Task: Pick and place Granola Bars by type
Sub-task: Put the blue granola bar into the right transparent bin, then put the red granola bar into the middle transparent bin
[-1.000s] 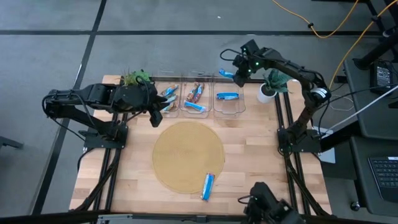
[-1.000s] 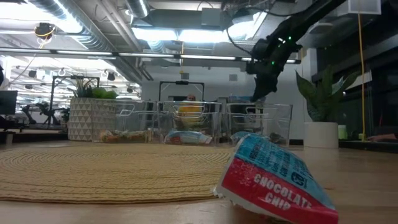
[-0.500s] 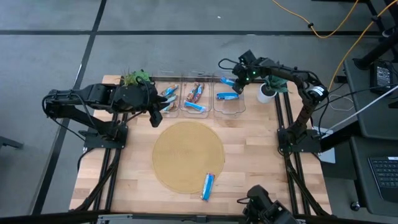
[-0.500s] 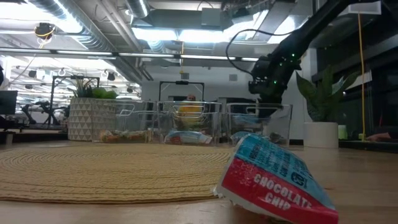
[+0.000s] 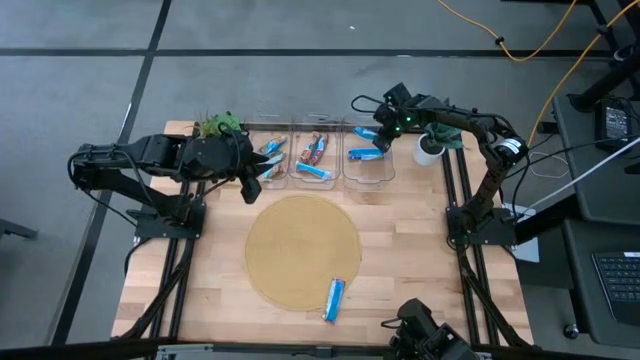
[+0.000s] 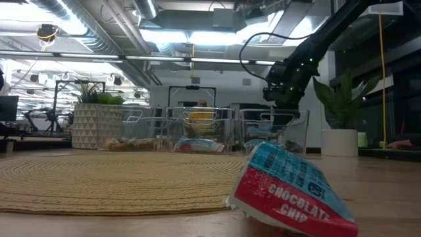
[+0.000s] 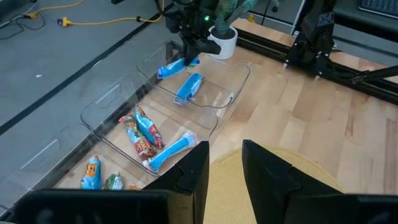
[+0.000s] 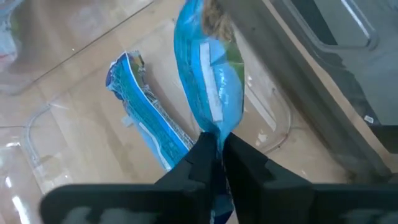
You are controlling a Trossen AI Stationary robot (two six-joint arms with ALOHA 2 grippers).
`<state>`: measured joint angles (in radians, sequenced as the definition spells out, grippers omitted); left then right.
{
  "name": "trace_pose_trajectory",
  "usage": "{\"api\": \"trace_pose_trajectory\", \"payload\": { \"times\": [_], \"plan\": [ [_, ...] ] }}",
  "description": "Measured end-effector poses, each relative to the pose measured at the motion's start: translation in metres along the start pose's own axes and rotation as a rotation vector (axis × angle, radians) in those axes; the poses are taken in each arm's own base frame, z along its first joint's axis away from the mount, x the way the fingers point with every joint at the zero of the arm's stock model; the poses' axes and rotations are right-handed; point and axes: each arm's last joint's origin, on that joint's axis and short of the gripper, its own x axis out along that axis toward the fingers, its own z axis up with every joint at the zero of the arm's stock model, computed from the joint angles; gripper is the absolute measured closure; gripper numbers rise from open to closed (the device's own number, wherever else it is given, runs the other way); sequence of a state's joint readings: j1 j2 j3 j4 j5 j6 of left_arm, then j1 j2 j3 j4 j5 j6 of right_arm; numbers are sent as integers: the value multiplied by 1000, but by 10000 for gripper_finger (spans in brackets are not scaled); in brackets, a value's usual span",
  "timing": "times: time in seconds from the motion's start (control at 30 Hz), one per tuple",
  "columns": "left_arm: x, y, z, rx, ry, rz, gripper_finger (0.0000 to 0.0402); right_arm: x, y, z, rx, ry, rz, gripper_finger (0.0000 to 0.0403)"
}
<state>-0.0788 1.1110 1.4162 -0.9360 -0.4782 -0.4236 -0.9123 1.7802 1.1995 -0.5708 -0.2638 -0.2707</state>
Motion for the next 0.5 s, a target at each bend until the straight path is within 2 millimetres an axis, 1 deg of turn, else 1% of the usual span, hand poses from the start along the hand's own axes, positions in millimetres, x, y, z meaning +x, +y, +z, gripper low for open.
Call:
{"api": "trace_pose_trajectory", "payload": {
  "times": [0.1,0.27,0.37,0.43,0.5],
  "plan": [
    [0,0,0,0,0,0,313,0,0,1,-4,-9,-2,326],
    [0,0,0,18,0,0,313,-2,1,1,0,-17,7,243],
    [0,0,0,20,3,1,313,-9,6,4,-13,-42,21,201],
    [0,0,0,29,3,1,313,-15,11,7,-34,-65,16,183],
    [0,0,0,44,4,1,313,-22,18,10,-55,-91,16,175]
  ]
}}
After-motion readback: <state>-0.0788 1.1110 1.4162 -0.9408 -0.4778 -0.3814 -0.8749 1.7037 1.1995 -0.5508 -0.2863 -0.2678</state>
